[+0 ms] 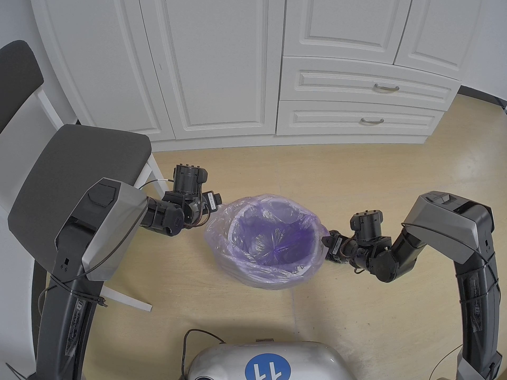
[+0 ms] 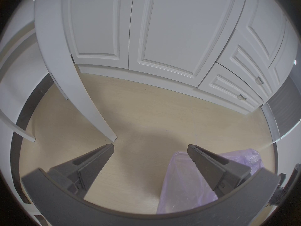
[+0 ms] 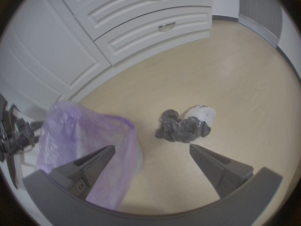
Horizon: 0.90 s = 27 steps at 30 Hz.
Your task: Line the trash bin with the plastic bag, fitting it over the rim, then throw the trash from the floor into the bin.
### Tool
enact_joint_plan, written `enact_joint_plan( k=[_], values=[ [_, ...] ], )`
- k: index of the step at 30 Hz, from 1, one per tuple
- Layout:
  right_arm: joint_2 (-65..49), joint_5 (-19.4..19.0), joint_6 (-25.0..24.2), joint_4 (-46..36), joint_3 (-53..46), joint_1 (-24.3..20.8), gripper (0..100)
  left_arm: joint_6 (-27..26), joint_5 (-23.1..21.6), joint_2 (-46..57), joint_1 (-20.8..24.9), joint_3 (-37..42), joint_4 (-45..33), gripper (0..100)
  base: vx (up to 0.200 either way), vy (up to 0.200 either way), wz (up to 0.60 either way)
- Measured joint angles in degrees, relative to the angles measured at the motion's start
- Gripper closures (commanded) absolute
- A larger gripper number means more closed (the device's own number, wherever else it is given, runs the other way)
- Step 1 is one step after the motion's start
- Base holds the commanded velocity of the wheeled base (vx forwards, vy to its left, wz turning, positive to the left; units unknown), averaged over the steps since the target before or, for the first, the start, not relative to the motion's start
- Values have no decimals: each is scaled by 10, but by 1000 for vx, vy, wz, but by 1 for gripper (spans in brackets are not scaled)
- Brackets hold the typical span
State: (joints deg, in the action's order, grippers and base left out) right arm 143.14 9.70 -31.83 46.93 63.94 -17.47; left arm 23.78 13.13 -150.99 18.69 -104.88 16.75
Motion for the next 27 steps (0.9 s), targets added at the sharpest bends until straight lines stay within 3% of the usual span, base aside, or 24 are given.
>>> enact_joint_plan(
  k=[5, 15, 22, 27],
  values=[
    [-1, -23, 45, -4, -33, -1, 0, -14, 0, 21, 0, 28, 3, 0, 0, 0, 0],
    [-1, -43, 76, -5, -81, -36, 0, -64, -13, 77, 1, 144, 48, 0, 0, 0, 0],
    [1, -44, 93, -33, -86, -49, 0, -108, -66, 125, 10, 259, 113, 0, 0, 0, 0],
    [1, -44, 99, -50, -86, -52, 0, -121, -87, 165, 45, 323, 132, 0, 0, 0, 0]
  ],
)
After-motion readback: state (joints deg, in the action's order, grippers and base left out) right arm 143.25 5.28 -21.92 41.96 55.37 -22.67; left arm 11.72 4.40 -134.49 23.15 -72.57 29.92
